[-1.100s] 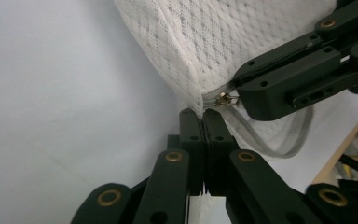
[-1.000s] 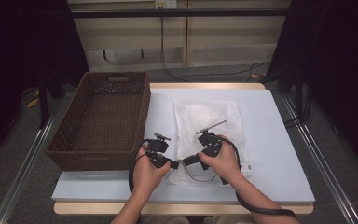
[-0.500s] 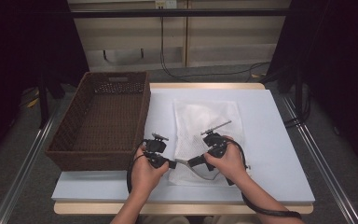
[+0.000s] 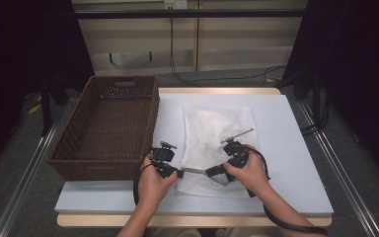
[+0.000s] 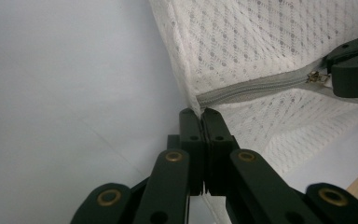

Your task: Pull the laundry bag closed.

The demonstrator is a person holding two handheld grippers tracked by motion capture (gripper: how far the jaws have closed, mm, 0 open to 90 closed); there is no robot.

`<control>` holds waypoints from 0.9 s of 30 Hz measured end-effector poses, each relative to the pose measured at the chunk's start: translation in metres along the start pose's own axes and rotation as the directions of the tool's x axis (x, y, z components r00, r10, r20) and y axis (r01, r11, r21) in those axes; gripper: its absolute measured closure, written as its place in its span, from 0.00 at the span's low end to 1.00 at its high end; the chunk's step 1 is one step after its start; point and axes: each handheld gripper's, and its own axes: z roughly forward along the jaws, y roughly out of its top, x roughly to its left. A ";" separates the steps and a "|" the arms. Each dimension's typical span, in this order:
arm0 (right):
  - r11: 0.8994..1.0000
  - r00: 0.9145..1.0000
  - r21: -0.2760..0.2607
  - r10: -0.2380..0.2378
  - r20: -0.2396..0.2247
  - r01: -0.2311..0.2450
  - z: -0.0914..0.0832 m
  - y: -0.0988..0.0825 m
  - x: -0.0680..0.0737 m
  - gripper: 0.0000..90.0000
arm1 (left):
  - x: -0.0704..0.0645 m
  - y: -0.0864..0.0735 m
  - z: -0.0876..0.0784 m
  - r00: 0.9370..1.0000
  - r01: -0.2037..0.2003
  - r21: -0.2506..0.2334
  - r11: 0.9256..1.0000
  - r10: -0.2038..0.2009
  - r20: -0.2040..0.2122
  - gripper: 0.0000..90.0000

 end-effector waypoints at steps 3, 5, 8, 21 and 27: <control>1.000 1.000 0.000 0.000 -0.003 0.000 -0.002 -0.001 -0.002 0.97 | -0.001 0.000 0.000 1.000 -0.002 -0.001 1.000 0.002 -0.006 0.99; 1.000 1.000 -0.007 0.000 -0.005 0.000 -0.004 -0.004 -0.003 0.97 | -0.001 0.000 0.000 1.000 -0.001 0.003 1.000 0.001 -0.007 0.99; 1.000 1.000 -0.007 0.004 -0.006 -0.004 -0.008 -0.005 -0.005 0.97 | 0.000 0.000 0.000 1.000 -0.002 0.005 1.000 0.002 -0.013 0.99; 0.999 1.000 -0.048 -0.012 -0.012 0.011 -0.021 -0.013 -0.012 0.97 | 0.000 0.000 0.001 1.000 0.005 0.007 1.000 -0.005 -0.020 0.99; 0.998 1.000 -0.062 -0.011 -0.009 0.010 -0.030 -0.020 -0.016 0.97 | 0.000 0.000 0.001 1.000 0.005 0.008 1.000 -0.005 -0.021 0.99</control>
